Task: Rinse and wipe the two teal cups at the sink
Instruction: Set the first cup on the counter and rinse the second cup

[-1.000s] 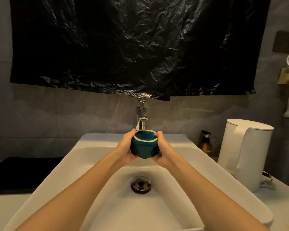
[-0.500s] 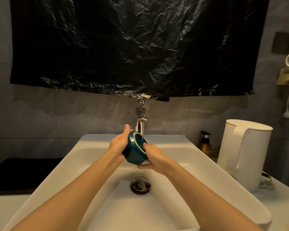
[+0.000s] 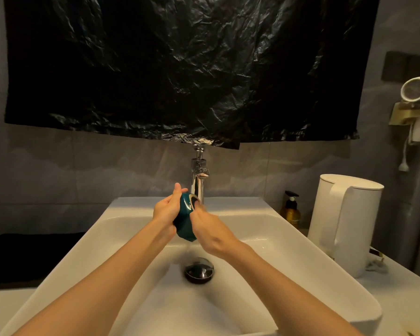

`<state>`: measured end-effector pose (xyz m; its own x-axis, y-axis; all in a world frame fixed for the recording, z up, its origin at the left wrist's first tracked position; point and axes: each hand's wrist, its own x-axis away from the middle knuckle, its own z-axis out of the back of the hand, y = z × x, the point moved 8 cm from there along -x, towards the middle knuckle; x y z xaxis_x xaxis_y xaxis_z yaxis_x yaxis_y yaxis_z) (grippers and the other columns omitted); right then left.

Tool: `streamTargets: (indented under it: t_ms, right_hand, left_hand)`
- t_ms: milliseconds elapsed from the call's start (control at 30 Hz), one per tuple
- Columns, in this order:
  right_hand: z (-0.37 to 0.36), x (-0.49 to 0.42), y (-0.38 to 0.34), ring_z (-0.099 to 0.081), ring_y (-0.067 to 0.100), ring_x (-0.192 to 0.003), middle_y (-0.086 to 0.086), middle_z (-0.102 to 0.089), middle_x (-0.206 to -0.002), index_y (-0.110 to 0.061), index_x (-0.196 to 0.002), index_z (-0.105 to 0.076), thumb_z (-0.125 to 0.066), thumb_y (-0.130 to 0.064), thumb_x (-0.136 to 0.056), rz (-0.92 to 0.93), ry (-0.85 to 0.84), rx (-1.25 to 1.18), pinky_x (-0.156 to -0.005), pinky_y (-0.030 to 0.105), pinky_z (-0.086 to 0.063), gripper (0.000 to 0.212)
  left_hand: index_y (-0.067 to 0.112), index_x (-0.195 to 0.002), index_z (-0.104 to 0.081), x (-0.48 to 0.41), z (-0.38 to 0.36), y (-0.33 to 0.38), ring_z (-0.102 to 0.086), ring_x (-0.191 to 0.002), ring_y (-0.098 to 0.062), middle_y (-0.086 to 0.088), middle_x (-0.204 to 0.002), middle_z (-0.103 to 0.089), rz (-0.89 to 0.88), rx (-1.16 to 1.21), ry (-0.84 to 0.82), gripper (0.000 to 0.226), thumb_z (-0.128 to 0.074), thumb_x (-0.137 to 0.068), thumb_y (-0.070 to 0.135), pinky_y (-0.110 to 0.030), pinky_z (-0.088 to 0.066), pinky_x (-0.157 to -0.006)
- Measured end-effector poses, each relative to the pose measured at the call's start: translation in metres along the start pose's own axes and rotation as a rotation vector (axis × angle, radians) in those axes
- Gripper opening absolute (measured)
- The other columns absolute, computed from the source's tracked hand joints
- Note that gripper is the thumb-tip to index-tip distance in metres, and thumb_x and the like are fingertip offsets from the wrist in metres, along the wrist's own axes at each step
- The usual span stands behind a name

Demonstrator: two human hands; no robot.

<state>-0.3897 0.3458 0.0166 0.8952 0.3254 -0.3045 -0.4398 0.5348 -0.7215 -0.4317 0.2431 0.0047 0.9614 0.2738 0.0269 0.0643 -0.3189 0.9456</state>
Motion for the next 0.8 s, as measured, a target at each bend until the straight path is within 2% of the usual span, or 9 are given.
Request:
streamTargets:
  t_ms: [100, 200, 300, 400, 567, 633, 700, 733, 800]
  right_hand:
    - [-0.007, -0.001, -0.001, -0.056, 0.022, -0.108, 0.007, -0.059, -0.119, -0.038, -0.131, -0.043, -0.024, -0.054, -0.095, -0.041, -0.032, -0.227, -0.098, 0.044, -0.047, 0.044]
    - [-0.012, -0.002, 0.004, -0.057, 0.015, -0.113, 0.004, -0.06, -0.119, -0.036, -0.135, -0.045, -0.022, -0.062, -0.097, -0.125, -0.073, -0.445, -0.095, 0.029, -0.048, 0.052]
    - [-0.002, 0.004, 0.007, -0.034, 0.033, -0.136, 0.022, -0.032, -0.149, -0.009, -0.148, -0.027, -0.023, -0.03, -0.105, -0.16, -0.117, -0.123, -0.111, 0.042, -0.031, 0.048]
    - [0.015, 0.003, 0.009, -0.045, 0.043, -0.119, 0.024, -0.043, -0.135, 0.006, -0.132, -0.038, -0.029, -0.007, -0.101, -0.167, 0.029, 0.051, -0.097, 0.047, -0.04, 0.035]
    - [-0.004, 0.0, -0.004, -0.06, 0.014, -0.102, 0.004, -0.063, -0.11, -0.03, -0.124, -0.052, -0.022, -0.055, -0.101, -0.17, -0.088, -0.495, -0.084, 0.024, -0.049, 0.045]
    - [0.0, 0.0, -0.004, -0.053, 0.021, -0.117, 0.014, -0.054, -0.128, -0.026, -0.135, -0.042, -0.019, -0.051, -0.101, -0.106, -0.104, -0.345, -0.1, 0.035, -0.044, 0.049]
    - [0.002, 0.004, -0.009, -0.032, 0.036, -0.136, 0.021, -0.032, -0.149, -0.007, -0.146, -0.027, -0.02, -0.028, -0.105, -0.017, -0.12, 0.017, -0.113, 0.046, -0.028, 0.047]
    - [0.004, 0.003, -0.008, -0.028, 0.039, -0.138, 0.023, -0.027, -0.151, 0.001, -0.146, -0.024, -0.02, -0.016, -0.105, 0.001, -0.124, 0.172, -0.113, 0.047, -0.026, 0.045]
    - [0.009, 0.002, -0.013, -0.045, 0.043, -0.121, 0.026, -0.046, -0.135, 0.006, -0.135, -0.037, -0.026, -0.01, -0.104, 0.037, -0.076, 0.331, -0.1, 0.049, -0.04, 0.037]
  left_hand:
    - [0.027, -0.082, -0.069, -0.003, 0.009, 0.0, -0.063, -0.096, -0.028, -0.011, -0.102, -0.067, 0.016, 0.037, 0.043, 0.031, -0.053, -0.089, 0.052, -0.04, -0.054, -0.077]
    - [0.026, -0.081, -0.07, 0.0, 0.002, 0.0, -0.064, -0.098, -0.028, -0.011, -0.102, -0.069, 0.024, 0.024, 0.01, 0.03, -0.055, -0.088, 0.051, -0.043, -0.054, -0.087]
    - [0.026, -0.081, -0.07, 0.005, -0.006, -0.006, -0.063, -0.096, -0.027, -0.01, -0.101, -0.068, 0.036, 0.014, 0.006, 0.03, -0.056, -0.088, 0.051, -0.041, -0.055, -0.083]
    - [0.026, -0.086, -0.07, 0.005, 0.002, -0.003, -0.061, -0.091, -0.025, -0.01, -0.102, -0.067, 0.04, 0.025, 0.054, 0.031, -0.054, -0.089, 0.052, -0.035, -0.052, -0.066]
    - [0.024, -0.09, -0.07, 0.006, 0.001, -0.005, -0.063, -0.096, -0.029, -0.012, -0.103, -0.067, 0.084, 0.061, 0.053, 0.033, -0.055, -0.087, 0.053, -0.042, -0.054, -0.078]
    - [0.025, -0.086, -0.07, 0.01, -0.007, -0.008, -0.064, -0.095, -0.027, -0.01, -0.101, -0.069, 0.089, 0.05, 0.024, 0.033, -0.056, -0.086, 0.055, -0.041, -0.054, -0.081]
    - [0.027, -0.083, -0.069, 0.011, -0.008, -0.009, -0.063, -0.094, -0.026, -0.009, -0.101, -0.068, 0.081, 0.04, 0.023, 0.032, -0.055, -0.086, 0.055, -0.04, -0.054, -0.079]
    - [0.028, -0.082, -0.069, 0.01, -0.005, -0.008, -0.063, -0.093, -0.026, -0.009, -0.101, -0.068, 0.08, 0.034, 0.038, 0.031, -0.054, -0.087, 0.055, -0.038, -0.054, -0.075]
    - [0.029, -0.083, -0.069, 0.006, 0.005, -0.006, -0.062, -0.093, -0.026, -0.01, -0.102, -0.067, 0.086, 0.024, 0.073, 0.031, -0.053, -0.087, 0.056, -0.039, -0.054, -0.072]
